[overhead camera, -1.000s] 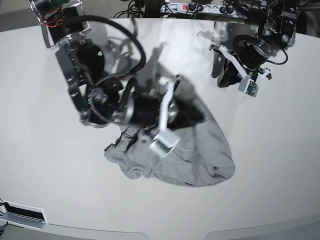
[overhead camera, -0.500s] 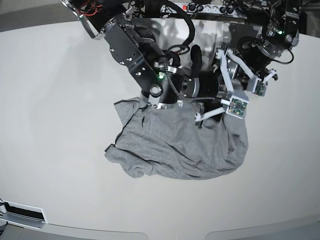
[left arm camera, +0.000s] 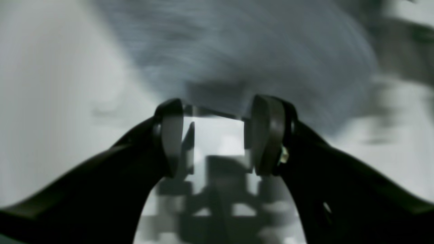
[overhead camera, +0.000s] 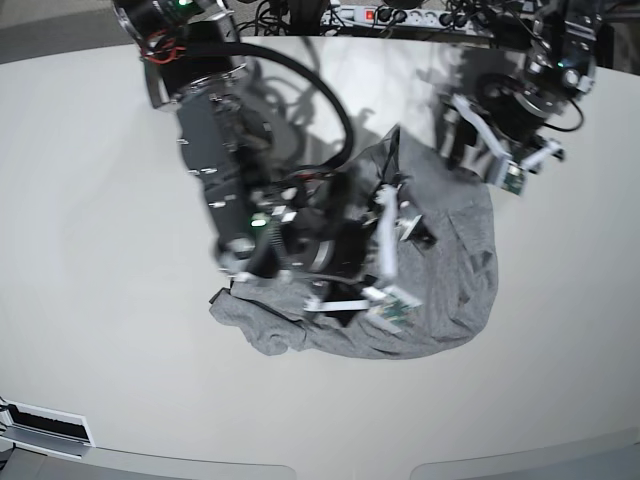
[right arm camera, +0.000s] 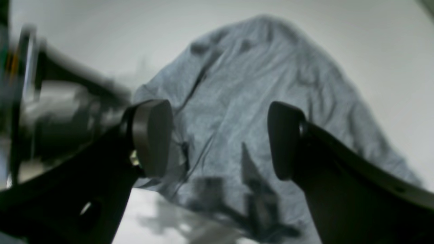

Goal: Layout the t-shirt on the table in an organized manner, then fold the t-shirt properly
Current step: 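Grasp the t-shirt fabric with the right gripper and lift it, then drag the held t-shirt away from the left gripper across the table, then grasp the t-shirt's other end with the left gripper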

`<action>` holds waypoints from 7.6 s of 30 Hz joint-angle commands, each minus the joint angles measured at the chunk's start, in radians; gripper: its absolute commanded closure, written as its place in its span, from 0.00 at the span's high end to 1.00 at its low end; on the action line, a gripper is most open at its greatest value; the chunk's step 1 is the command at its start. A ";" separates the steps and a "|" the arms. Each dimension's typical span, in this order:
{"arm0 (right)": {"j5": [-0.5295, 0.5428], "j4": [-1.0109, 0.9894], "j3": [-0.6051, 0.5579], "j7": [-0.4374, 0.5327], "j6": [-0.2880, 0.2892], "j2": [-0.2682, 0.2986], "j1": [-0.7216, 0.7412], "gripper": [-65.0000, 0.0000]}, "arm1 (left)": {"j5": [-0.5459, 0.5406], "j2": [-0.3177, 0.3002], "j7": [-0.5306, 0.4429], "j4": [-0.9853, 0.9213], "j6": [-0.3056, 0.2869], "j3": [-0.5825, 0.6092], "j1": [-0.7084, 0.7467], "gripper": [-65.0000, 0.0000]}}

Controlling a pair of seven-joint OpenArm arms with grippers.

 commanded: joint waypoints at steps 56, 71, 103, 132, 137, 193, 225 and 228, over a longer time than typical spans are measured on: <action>-0.171 -0.184 -0.191 0.201 -0.087 -0.041 -0.058 0.19 | -0.127 -0.094 0.035 0.016 0.012 -0.142 -0.002 0.51; -0.234 -0.239 -0.191 0.203 -0.171 -0.035 -0.086 0.23 | -0.127 -0.094 0.035 0.016 0.012 -0.142 -0.002 0.51; -0.331 -0.079 -0.191 0.205 -0.179 -0.038 -0.075 0.00 | -0.126 -0.094 0.035 0.016 0.012 -0.142 0.001 0.51; -0.452 0.357 0.296 0.044 -0.414 0.090 -0.075 0.00 | -0.204 -0.072 0.072 0.015 -0.108 -0.142 0.009 0.51; -0.344 0.357 0.376 0.023 -0.337 0.146 -0.077 0.00 | -0.204 -0.015 0.063 0.013 -0.108 -0.142 0.008 0.51; -0.158 0.357 0.647 -0.018 -0.259 0.323 -0.177 0.00 | -0.262 0.238 0.082 -0.543 -0.181 -0.096 -0.252 0.51; -0.104 0.357 0.647 -0.019 -0.222 0.359 -0.177 0.00 | -0.058 0.068 0.528 0.133 -0.221 0.072 -0.249 0.00; -0.098 0.357 0.647 -0.019 -0.222 0.396 -0.177 0.00 | 0.032 0.003 0.517 0.171 -0.176 0.072 -0.253 0.00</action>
